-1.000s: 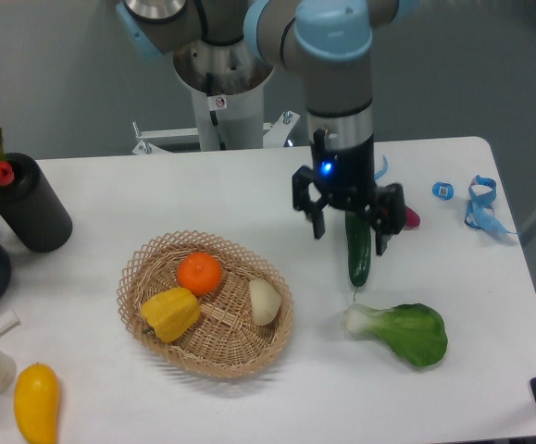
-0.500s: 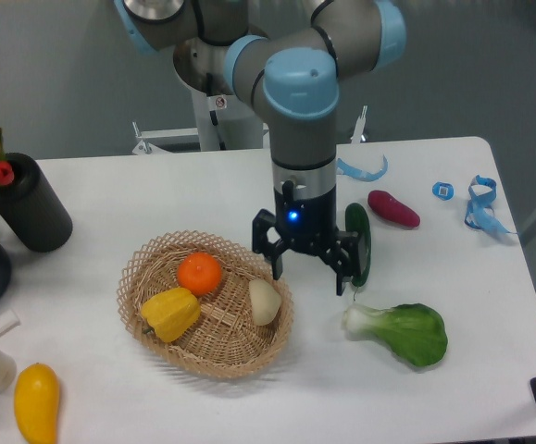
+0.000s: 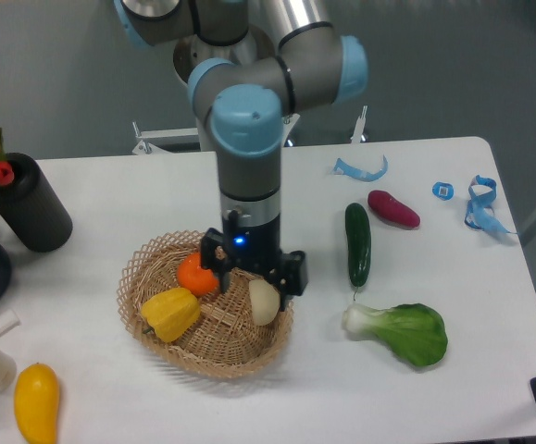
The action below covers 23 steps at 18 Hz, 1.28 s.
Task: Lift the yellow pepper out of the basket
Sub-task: 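Lower the gripper onto the yellow bell pepper and close on it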
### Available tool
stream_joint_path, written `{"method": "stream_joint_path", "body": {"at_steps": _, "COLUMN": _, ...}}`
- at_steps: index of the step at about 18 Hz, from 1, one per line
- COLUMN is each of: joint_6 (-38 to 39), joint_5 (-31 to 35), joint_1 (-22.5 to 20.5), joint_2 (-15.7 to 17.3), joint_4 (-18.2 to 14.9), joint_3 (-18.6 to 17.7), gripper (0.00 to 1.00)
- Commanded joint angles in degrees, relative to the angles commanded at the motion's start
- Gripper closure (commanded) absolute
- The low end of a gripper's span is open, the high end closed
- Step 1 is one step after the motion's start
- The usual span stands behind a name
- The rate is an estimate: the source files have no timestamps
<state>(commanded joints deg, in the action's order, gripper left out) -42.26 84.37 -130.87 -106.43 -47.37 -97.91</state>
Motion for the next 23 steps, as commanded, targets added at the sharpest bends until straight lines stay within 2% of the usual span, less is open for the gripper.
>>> {"method": "stream_joint_path", "body": {"at_steps": 3, "joint_6": -7.98, "joint_5": 1.14, "joint_1": 1.84, "joint_2": -0.35, "joint_4": 0.00, "joint_3": -0.53, "gripper": 0.00}}
{"method": "stream_joint_path", "body": {"at_steps": 7, "joint_6": -14.06, "joint_5": 1.32, "joint_1": 3.60, "joint_2": -1.14, "joint_4": 0.09, "joint_3": -2.55, "gripper": 0.00}}
{"method": "stream_joint_path", "body": {"at_steps": 13, "joint_6": -15.13, "joint_5": 2.81, "joint_1": 6.42, "joint_2": -4.74, "joint_4": 0.17, "joint_3": -2.46, "gripper": 0.00}}
{"method": "stream_joint_path", "body": {"at_steps": 18, "joint_6": -14.95, "joint_5": 2.99, "joint_1": 7.47, "joint_2": -5.54, "joint_4": 0.18, "joint_3": -3.25, "gripper": 0.00}}
{"method": "stream_joint_path", "body": {"at_steps": 23, "joint_6": -14.51, "joint_5": 2.99, "joint_1": 8.97, "joint_2": -5.71, "joint_4": 1.22, "joint_3": -5.71, "gripper": 0.00}}
